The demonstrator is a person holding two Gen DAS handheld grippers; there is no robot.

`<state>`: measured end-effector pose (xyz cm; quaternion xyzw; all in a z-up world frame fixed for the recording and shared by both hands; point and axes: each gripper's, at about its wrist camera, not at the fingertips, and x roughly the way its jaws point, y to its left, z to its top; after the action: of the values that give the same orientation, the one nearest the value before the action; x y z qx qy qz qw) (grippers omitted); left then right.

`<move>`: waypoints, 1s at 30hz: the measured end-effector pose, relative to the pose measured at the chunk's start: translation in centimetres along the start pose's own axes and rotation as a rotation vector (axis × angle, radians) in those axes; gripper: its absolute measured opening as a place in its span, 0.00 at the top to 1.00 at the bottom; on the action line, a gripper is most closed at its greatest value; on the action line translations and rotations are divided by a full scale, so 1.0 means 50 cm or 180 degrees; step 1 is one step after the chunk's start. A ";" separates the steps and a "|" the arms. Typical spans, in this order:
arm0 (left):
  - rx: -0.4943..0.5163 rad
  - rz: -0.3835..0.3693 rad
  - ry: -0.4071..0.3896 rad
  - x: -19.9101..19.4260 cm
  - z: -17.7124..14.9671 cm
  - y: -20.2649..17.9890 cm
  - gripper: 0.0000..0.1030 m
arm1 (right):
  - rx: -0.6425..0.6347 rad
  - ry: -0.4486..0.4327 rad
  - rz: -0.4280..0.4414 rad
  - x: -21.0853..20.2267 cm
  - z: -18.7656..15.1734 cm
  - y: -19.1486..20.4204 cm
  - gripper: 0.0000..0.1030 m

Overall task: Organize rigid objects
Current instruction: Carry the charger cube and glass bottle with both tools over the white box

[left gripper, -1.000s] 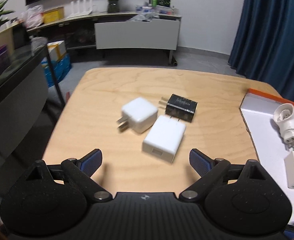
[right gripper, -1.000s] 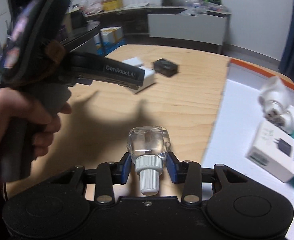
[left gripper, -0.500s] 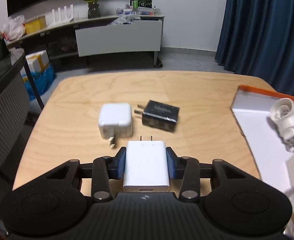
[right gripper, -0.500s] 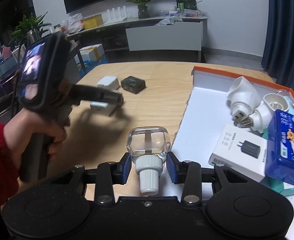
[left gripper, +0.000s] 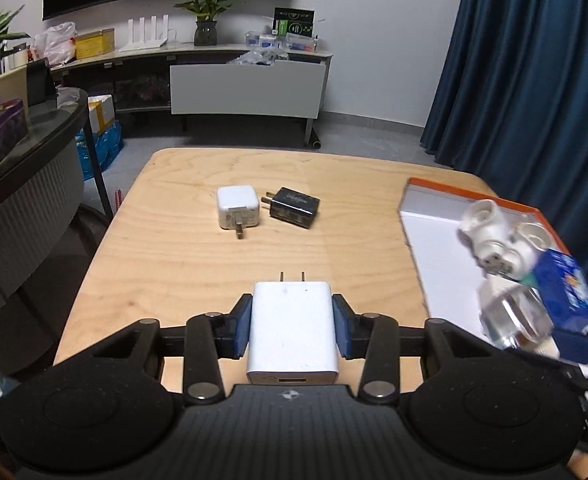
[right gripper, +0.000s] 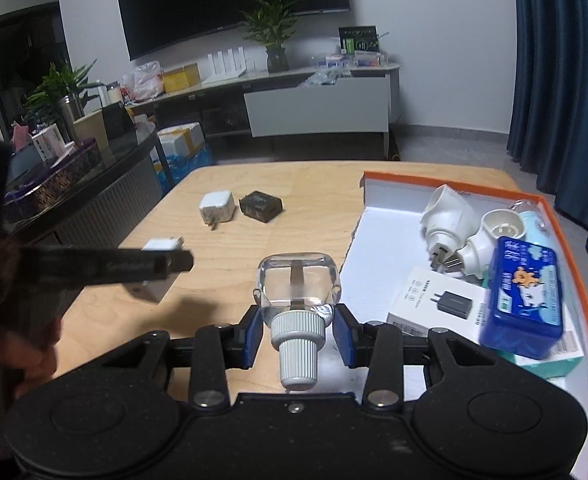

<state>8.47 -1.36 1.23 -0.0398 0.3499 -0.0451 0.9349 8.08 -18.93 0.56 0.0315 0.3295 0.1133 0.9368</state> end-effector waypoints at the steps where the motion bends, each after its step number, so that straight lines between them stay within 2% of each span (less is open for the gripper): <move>1: -0.0041 -0.0012 -0.0010 -0.011 -0.003 -0.001 0.60 | 0.0000 -0.0018 -0.0006 -0.007 0.000 0.001 0.55; 13: -0.0006 -0.0151 -0.0174 -0.090 -0.030 -0.054 0.60 | 0.0041 -0.0246 -0.0111 -0.096 -0.019 -0.014 0.55; 30: 0.0183 -0.0402 -0.0262 -0.120 -0.040 -0.139 0.60 | 0.0247 -0.0461 -0.0361 -0.166 -0.044 -0.082 0.55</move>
<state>2.26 -7.65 4.40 -0.0368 0.3065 -0.1124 0.9445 1.22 -24.89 3.37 0.0571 0.2662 0.0446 0.9612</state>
